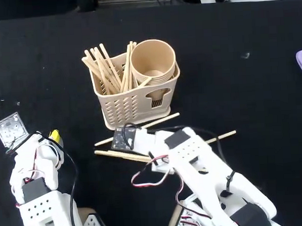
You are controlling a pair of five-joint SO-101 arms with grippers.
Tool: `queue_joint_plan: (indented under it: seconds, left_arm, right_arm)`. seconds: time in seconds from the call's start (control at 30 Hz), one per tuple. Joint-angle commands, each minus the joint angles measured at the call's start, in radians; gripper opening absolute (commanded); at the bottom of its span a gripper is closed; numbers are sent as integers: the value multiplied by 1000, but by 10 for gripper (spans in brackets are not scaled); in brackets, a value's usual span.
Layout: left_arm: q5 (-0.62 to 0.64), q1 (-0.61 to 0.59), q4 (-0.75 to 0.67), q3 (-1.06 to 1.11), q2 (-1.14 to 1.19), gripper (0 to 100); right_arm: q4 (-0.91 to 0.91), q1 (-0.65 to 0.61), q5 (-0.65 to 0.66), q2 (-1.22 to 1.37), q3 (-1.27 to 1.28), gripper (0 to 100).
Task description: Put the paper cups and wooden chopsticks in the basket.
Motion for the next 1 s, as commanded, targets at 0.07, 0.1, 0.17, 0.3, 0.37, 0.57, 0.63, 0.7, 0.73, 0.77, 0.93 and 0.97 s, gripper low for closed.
queue_joint_plan:
  seconds: [0.07,0.1,0.17,0.3,0.37,0.57,0.63,0.7,0.73,0.77,0.93,0.97]
  left_arm:
    - [6,12,-6,-48,-8,223]
    - [6,12,-6,-48,-8,223]
    - [6,12,-6,-48,-8,223]
    - [6,12,-6,-48,-8,223]
    - [6,12,-6,-48,-8,223]
    - [5,12,-5,-48,-8,223]
    - [5,12,-5,-48,-8,223]
    - [5,12,-6,-48,-8,223]
    - [5,12,-6,-48,-8,223]
    - [5,12,-6,-48,-8,223]
    - [5,12,-6,-48,-8,223]
    - [5,12,-5,-48,-8,223]
  right_arm:
    - [153,48,-11,-28,-189,11]
    - [163,54,-11,-28,-206,11]
    - [160,51,-11,-28,-228,11]
    - [135,11,-40,-28,-248,11]
    - [132,-25,-75,-28,-255,11]
    - [163,-87,-180,-68,-367,11]
    - [210,-100,-206,-117,-429,11]
    - [256,-121,-227,-179,-481,11]
    - [272,-138,-239,-211,-501,11]
    - [282,-157,-250,-242,-519,11]
    - [230,-184,-310,-358,-555,11]
    - [203,-181,-330,-374,-558,11]
